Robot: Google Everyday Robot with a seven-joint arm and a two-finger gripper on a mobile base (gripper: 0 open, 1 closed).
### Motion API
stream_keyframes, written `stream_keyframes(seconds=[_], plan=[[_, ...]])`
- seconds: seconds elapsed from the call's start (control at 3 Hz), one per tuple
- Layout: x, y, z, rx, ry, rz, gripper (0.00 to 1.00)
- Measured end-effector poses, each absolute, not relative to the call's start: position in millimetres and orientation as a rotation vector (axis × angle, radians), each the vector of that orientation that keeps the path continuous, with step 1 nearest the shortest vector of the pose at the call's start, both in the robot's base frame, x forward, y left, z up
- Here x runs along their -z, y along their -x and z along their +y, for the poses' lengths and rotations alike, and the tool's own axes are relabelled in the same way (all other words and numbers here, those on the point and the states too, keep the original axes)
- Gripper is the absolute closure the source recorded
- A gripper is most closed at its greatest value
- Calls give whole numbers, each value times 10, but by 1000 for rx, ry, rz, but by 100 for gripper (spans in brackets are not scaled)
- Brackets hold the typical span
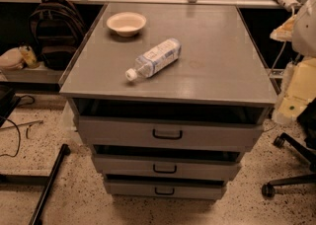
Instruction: Open top drawer
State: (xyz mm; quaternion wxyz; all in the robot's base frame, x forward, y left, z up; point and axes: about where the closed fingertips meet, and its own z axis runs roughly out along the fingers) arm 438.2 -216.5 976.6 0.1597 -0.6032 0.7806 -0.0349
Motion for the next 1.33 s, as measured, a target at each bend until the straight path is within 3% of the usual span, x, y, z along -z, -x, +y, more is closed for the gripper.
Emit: stream_keyframes(seconds=[0.67,1.33], plan=[[-9577,-4310,-2096,79,1762,2195,0],[-8827,-4056,-1958,13,1810,2142,0]])
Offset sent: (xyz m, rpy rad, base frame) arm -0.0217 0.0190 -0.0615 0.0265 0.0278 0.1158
